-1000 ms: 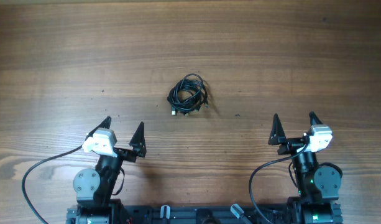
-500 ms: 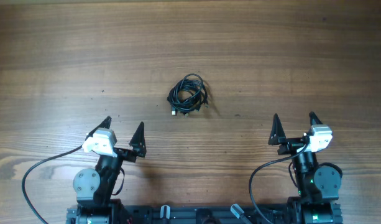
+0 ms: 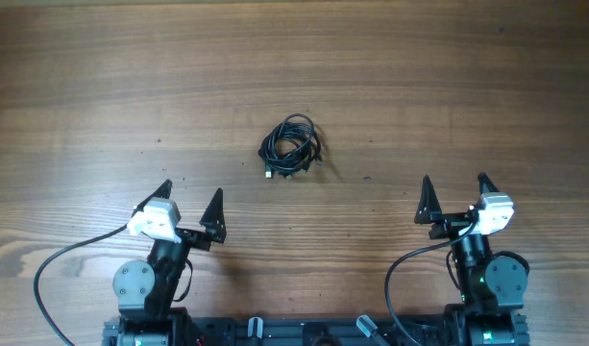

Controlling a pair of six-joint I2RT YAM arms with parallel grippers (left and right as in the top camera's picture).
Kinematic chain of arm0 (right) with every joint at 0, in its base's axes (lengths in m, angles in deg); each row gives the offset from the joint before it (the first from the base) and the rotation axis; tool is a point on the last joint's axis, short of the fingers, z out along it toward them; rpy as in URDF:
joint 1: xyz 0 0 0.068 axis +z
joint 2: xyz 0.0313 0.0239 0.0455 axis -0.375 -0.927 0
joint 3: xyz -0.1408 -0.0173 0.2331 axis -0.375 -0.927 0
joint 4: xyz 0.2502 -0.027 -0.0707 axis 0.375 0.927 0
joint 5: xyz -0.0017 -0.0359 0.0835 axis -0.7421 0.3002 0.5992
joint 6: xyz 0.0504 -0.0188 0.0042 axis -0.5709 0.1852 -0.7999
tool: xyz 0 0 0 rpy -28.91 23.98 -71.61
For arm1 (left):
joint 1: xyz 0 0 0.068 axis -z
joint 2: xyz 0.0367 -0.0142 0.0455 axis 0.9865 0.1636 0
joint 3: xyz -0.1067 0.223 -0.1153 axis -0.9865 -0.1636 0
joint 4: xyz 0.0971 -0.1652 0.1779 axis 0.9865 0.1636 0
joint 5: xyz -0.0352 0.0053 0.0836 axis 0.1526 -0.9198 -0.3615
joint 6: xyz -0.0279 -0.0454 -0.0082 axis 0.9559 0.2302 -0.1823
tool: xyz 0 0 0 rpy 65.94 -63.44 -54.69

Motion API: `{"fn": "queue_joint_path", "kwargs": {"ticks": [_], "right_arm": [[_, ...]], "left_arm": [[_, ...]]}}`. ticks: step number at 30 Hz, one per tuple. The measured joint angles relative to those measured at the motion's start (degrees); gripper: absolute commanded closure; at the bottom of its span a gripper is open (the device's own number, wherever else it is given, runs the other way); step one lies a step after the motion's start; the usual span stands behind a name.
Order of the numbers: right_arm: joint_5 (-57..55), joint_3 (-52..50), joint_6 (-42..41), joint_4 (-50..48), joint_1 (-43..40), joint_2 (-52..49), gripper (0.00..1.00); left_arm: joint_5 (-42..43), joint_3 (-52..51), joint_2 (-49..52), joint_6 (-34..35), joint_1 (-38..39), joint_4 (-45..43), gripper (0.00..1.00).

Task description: Untangle cables

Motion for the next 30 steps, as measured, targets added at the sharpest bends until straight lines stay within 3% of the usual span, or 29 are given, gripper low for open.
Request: {"fn": "queue_joint_path", "kwargs": {"ticks": [24,30], "right_arm": [[1.5,0.0,-0.1,-0.1,0.0,0.0,0.0],[5.6,0.2,-5.7,0.1,0.0,0.0,0.0]], "left_arm": [[0.0,0.0,0.0,0.0,0.0,0.0,0.0],[-1.2,0.0,0.0,0.0,0.0,-0.9,0.0]]}}
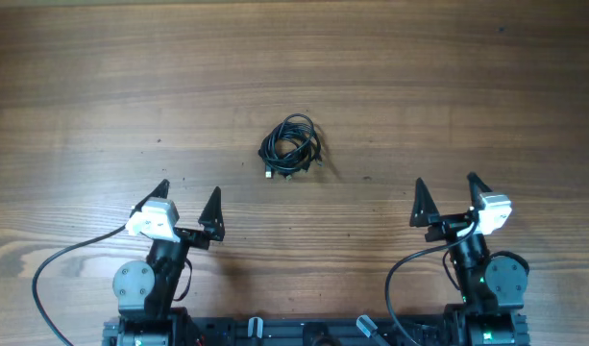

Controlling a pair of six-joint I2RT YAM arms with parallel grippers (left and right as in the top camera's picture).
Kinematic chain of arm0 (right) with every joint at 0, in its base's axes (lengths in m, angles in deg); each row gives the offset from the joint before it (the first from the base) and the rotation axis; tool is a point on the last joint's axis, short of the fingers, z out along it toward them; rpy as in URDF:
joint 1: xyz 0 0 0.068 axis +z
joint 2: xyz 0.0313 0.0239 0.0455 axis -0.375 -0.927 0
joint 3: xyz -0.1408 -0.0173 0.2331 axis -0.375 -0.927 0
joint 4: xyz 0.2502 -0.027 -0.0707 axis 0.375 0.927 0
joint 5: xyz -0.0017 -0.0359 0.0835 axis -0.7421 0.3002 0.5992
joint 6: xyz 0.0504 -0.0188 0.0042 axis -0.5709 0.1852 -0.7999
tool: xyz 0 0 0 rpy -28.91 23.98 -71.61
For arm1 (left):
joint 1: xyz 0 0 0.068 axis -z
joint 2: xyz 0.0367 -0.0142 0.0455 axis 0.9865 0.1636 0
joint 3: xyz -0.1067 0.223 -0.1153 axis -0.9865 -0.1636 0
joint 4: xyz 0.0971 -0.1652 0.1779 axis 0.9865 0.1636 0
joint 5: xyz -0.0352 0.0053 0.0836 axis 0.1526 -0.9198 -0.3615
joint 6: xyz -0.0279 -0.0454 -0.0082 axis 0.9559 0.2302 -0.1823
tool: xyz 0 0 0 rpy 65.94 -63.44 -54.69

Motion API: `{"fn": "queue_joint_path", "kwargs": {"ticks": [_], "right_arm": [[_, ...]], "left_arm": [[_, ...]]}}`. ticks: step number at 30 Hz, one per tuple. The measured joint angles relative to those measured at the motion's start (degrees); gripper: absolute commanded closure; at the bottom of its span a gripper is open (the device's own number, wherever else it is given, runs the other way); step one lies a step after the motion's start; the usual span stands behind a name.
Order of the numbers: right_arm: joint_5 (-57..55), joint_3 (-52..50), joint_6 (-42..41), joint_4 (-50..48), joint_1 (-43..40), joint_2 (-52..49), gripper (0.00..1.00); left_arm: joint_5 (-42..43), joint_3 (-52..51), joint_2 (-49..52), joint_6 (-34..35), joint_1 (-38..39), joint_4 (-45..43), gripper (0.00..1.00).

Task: Untangle cables
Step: 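Reach both grippers forward to the black cable bundle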

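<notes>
A small bundle of tangled black cables (290, 147) lies on the wooden table a little above the centre of the overhead view, with a light connector end at its lower left. My left gripper (187, 195) stands open near the front edge at the left, well short of the bundle. My right gripper (448, 190) is open at the front right, also far from the bundle. Nothing sits between either pair of fingers.
The wooden table (448, 77) stretches out on all sides of the bundle. The arm bases and their own grey supply cables (54, 269) sit along the front edge.
My right gripper has shifted slightly to the left. The left gripper and the cable bundle are where they were.
</notes>
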Motion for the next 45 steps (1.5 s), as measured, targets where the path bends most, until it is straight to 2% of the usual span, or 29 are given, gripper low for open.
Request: {"fn": "queue_joint_path", "kwargs": {"ticks": [6,10,14,16,17,18,21,24,28,30,32,35,37,38,40,45], "right_arm": [[6.4,6.3,-1.8,2.3,0.0,-2.4,0.0],[9.4,15.2,-2.1,8.0,0.0,-8.9,0.0],[10.3,30.6,-0.9,20.3,0.0,-19.6,0.0],[10.5,39.0,0.2,26.5,0.0,-25.1,0.0],[10.7,44.3,0.6,30.5,0.0,-28.6,0.0],[10.7,47.7,0.6,32.6,0.0,-31.1,0.0],[11.2,56.3,1.0,40.4,0.0,-38.7,0.0],[14.5,62.6,4.3,46.2,0.0,-47.7,0.0],[18.9,64.0,3.7,46.4,0.0,-55.8,0.0],[21.9,64.1,1.0,46.4,0.0,-61.1,0.0],[23.7,64.1,-0.1,46.6,0.0,-65.3,0.03],[25.0,64.1,-1.0,47.0,0.0,-69.6,0.04],[25.3,64.1,-1.0,47.1,0.0,-70.9,0.04],[25.4,64.1,-1.0,47.1,0.0,-70.9,0.04],[25.7,64.1,-1.0,47.1,0.0,-70.9,0.04],[25.7,64.1,-1.0,47.2,0.0,-70.9,0.04]], "left_arm": [[1.0,0.5,1.4,0.9,0.0,-1.9,0.0],[3.9,8.0,11.1,1.7,0.0,-0.9,0.0],[7.0,25.1,27.6,1.9,0.0,7.4,0.0],[8.2,37.6,38.6,2.0,0.0,18.4,0.0],[8.3,41.0,41.9,2.0,0.0,20.4,0.0],[8.6,48.4,48.9,2.0,0.0,24.9,0.0],[9.0,63.2,61.3,2.0,0.1,38.5,0.0],[8.7,77.3,75.7,2.0,2.0,46.1,0.0],[9.1,78.7,83.9,2.6,4.3,46.4,0.0],[9.4,78.7,87.9,3.1,5.1,46.1,0.14],[9.1,78.8,91.1,3.3,6.3,46.3,0.24],[4.8,78.9,95.7,4.3,10.4,46.2,0.28],[0.2,78.9,99.0,5.6,14.2,45.7,0.34],[-2.2,78.9,100.8,6.4,15.9,44.4,0.41],[-5.2,78.9,104.0,7.0,18.0,42.1,0.46],[-8.9,78.9,110.7,10.0,18.8,38.0,0.48]]}}
